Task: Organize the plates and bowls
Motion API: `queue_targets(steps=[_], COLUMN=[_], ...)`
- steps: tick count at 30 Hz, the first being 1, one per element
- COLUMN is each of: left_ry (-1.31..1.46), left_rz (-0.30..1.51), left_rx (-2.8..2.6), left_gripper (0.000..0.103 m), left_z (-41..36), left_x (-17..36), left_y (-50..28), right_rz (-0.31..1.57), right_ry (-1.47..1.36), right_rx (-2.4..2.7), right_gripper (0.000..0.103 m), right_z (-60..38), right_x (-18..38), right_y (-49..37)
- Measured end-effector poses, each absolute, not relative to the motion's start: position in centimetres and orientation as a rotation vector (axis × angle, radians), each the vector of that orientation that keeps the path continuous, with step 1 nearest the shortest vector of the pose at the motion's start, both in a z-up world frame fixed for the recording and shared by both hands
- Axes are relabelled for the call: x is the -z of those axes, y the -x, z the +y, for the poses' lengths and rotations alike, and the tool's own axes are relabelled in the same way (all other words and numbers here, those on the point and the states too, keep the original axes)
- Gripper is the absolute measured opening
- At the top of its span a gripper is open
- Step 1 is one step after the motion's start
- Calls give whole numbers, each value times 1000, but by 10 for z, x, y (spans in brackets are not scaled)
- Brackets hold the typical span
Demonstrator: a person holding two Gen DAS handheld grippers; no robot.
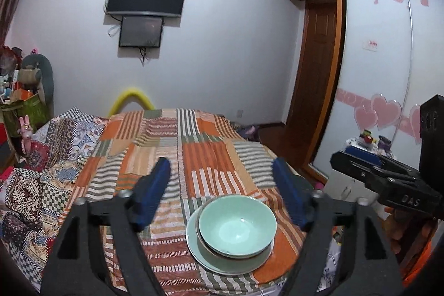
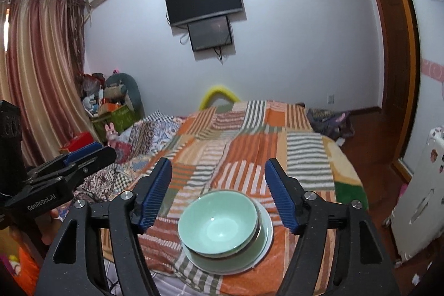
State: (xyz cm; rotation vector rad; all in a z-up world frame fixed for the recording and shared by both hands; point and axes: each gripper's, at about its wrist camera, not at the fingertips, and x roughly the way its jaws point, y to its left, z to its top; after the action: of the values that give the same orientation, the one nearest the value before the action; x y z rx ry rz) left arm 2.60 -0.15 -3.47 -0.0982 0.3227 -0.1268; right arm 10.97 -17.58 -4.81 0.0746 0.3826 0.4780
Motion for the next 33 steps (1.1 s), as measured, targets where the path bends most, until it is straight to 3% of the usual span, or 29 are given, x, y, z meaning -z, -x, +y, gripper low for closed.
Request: queue_targets(steps=[3,5,10,33], left_ry=[97,100,95,65], left_rz=[291,276,261,274], left_rx=[104,90,75,62], left_gripper=[90,95,100,101], left_z=[1,4,7,2], left_x=[32,31,31,40], left_y=[-18,-15,-10,-9], right_rz=[352,332,297,293], right_ry=[-72,-66,-52,-78], right_rx=[-479,-479,-472,-473], right_gripper=[84,86,101,102], right_z=[-174,-172,-169,-177], right_x=[45,43,42,46], right_y=[-107,-104,-100,-95])
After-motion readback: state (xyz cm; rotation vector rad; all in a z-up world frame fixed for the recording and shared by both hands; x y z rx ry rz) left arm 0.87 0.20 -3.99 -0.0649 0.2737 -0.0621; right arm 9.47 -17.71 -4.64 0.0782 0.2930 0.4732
